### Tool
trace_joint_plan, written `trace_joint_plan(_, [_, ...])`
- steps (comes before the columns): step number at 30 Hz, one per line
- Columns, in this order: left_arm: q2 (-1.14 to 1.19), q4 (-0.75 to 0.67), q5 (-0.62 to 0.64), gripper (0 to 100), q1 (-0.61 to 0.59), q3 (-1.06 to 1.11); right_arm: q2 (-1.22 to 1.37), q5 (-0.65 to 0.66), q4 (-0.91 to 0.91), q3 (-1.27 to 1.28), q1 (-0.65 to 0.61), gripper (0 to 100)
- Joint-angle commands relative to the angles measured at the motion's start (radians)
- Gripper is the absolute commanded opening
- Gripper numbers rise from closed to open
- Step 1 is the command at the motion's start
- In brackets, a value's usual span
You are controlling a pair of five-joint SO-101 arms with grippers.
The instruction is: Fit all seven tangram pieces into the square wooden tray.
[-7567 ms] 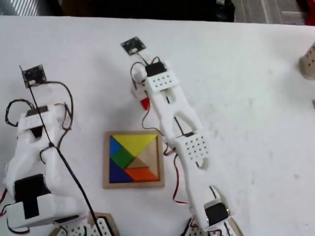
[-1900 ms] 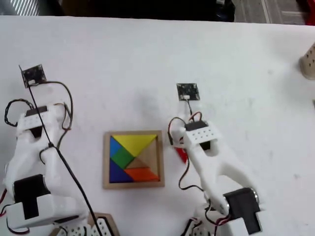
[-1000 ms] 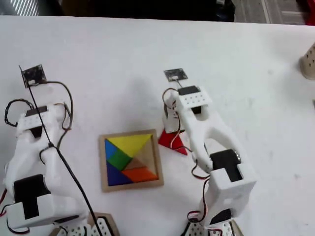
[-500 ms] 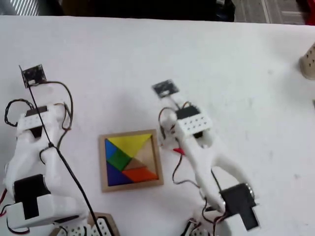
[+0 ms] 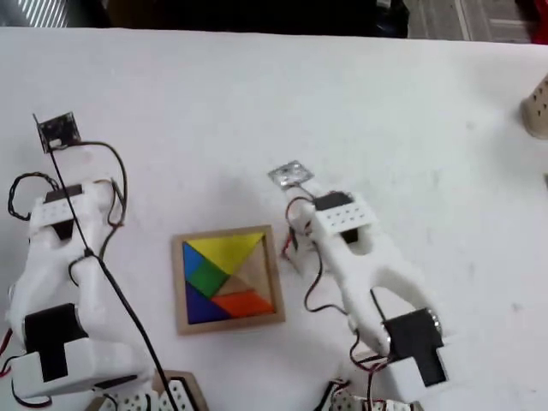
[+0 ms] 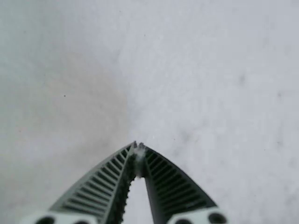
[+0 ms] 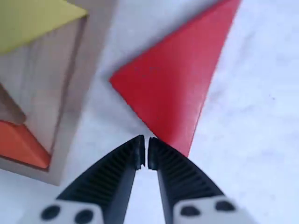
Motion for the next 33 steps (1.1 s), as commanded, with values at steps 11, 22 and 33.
trace_joint_plan(11, [-0.008, -0.015, -0.006, 2, -0.005, -0.026, 0.142, 0.126, -0.110, -0.167, 0.309, 2.1])
trace_joint_plan(22, [-0.008, -0.015, -0.006, 2, -0.005, -0.026, 0.487, 0.011, -0.004, -0.677, 0.242, 2.1])
trace_joint_plan(33, [-0.007, -0.015, -0.006, 2, -0.005, -0.028, 0.452, -0.169, 0.209, -0.824, 0.234, 1.9])
